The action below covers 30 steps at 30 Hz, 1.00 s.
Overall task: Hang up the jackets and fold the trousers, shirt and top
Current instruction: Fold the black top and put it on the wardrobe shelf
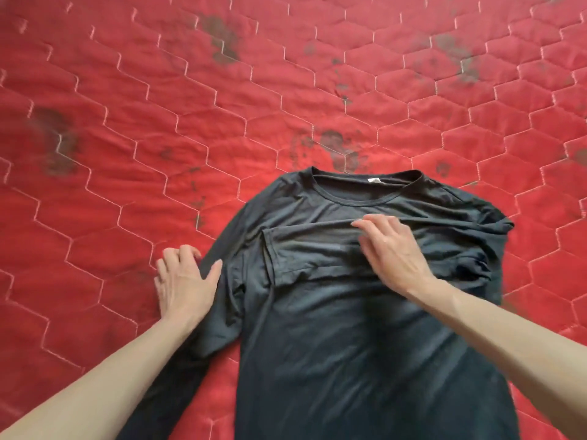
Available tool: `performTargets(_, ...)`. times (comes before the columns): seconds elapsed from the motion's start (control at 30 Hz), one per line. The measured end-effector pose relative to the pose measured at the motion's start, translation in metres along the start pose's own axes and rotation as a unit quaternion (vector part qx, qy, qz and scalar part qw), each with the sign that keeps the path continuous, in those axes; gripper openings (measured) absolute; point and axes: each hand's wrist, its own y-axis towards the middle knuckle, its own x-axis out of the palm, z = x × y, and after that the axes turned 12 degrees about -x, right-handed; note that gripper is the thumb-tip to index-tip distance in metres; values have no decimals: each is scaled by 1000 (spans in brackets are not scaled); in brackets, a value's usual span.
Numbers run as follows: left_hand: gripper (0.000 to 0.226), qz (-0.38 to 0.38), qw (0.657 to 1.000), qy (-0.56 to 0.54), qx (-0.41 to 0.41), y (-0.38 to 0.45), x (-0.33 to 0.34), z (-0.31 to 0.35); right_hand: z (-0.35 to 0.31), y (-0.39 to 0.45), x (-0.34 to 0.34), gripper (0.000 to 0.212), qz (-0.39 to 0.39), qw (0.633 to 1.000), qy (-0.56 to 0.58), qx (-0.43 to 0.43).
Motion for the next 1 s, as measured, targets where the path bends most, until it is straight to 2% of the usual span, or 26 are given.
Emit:
performTargets(0.1, 22, -68, 996, -27, 60, 12, -10, -20, -53, 32, 23, 44, -33, 996, 44, -68)
performTargets(0.17, 26, -103, 989, -82, 70, 18, -20, -26, -77, 54, 34, 48, -53, 996, 63, -28)
performTargets(0.23, 32, -128, 980, -141, 56, 27, -27, -31, -91, 75, 41, 38, -74, 992, 94, 36)
performTargets(0.3, 32, -149, 972, -181, 36, 34, -38, -35, -99, 93, 43, 20, -85, 989, 106, 58)
performTargets(0.37, 32, -218, 952, -216, 3, 42, -50, -43, -102, 109, 42, 11, -51, 993, 89, 66)
performTargets(0.47, 22, -364, 921, -139, 11, 47, -62, -67, -104, 124, 37, 11, -23, 986, 91, 137)
performTargets(0.53, 11, -385, 918, -97, 21, 46, -62, -86, -110, 124, 37, 21, -60, 986, 56, 145)
performTargets(0.6, 15, -345, 928, -141, 14, 44, -61, -100, -122, 118, 37, 33, -52, 992, 4, 113)
performTargets(0.67, 26, -287, 934, -212, -2, 41, -59, -111, -142, 111, 38, 36, -19, 998, -25, 63)
performTargets(0.77, 41, -261, 928, -266, -17, 36, -60, -122, -180, 104, 48, 45, -48, 994, -19, -94)
performTargets(0.87, 34, -340, 909, -241, -24, 35, -69, -136, -219, 112, 63, 59, -96, 976, 17, -193)
performTargets(0.93, 25, -421, 893, -156, -1, 35, -75, -150, -236, 129, 69, 63, -125, 973, 14, -194)
performTargets(1.0, 18, -474, 877, -80, 5, 38, -81, -166, -247, 148, 75, 53, -175, 967, -13, -186)
